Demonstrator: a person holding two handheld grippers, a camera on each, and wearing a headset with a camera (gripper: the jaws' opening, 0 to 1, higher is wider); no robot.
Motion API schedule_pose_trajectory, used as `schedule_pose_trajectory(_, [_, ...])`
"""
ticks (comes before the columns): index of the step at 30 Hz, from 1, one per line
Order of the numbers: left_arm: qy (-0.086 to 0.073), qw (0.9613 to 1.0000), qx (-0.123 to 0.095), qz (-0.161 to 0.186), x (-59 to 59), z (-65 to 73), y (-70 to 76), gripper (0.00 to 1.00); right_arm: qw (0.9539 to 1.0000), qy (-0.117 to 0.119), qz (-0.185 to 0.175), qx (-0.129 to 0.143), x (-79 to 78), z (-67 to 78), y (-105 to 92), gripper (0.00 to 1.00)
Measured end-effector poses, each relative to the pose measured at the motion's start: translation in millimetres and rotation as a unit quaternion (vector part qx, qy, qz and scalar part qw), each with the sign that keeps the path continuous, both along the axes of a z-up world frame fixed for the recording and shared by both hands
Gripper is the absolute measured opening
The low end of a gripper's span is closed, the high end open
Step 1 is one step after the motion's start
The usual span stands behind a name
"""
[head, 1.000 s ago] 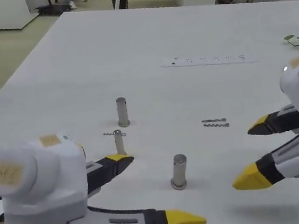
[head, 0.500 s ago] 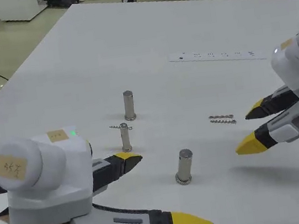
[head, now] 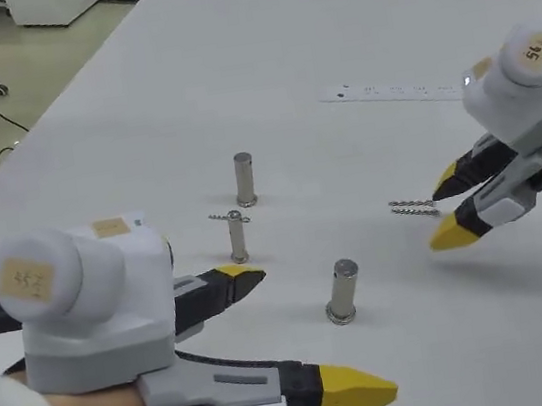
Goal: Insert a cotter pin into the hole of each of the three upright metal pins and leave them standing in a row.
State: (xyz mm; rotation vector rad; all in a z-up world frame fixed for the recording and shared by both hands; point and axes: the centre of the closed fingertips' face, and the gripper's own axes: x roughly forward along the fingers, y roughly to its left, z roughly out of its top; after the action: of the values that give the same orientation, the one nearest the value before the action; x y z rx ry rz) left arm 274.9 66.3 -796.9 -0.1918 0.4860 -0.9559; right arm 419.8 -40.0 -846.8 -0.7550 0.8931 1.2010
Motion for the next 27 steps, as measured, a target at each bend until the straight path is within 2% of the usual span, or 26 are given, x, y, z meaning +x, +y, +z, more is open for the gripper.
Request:
schedule_pose_trajectory(1, [0.000, 1.0000, 0.000, 0.000, 0.0, 0.0, 0.1, 0.98, 1.0000, 0.001, -0.002, -0.008, 2.4, -1.9, -1.7, 0.43])
schedule_pose_trajectory(6, [0.009, 1.0000, 0.000, -0.002, -2.9, -4.2, -0.7, 0.98, 0.9999, 0.008, -0.002, -0.010, 9.3, -9.5, 0.6, 0.37])
schedule_pose_trajectory(11, [0.012, 0.9999, 0.000, 0.000, -3.5, -6.0, -1.4, 0.98, 0.9998, 0.012, 0.006, -0.017, 9.4, -14.9, 2.2, 0.32])
schedule_pose_trajectory(14, [0.013, 0.9999, 0.002, 0.001, -3.5, -6.7, -1.3, 0.97, 0.9994, 0.003, 0.017, -0.030, 10.1, -18.0, 1.2, 0.25])
schedule_pose_trajectory(15, [0.013, 0.9999, 0.003, 0.001, -3.4, -7.8, -1.1, 0.97, 0.9993, -0.004, 0.022, -0.029, 12.3, -16.8, 2.3, 0.25])
schedule_pose_trajectory(19, [0.017, 0.9998, 0.013, -0.005, -5.6, -12.9, -0.9, 0.95, 0.9992, -0.006, 0.023, -0.033, 13.3, -16.6, 3.6, 0.24])
schedule_pose_trajectory(26, [0.019, 0.9998, 0.012, 0.001, -4.4, -12.1, 0.7, 0.95, 0.9983, -0.019, 0.036, -0.042, 18.5, -17.1, 4.3, 0.23])
schedule_pose_trajectory(27, [0.020, 0.9997, 0.013, 0.002, -3.9, -12.8, 1.4, 0.95, 0.9971, -0.036, 0.042, -0.052, 24.0, -16.8, 3.2, 0.22])
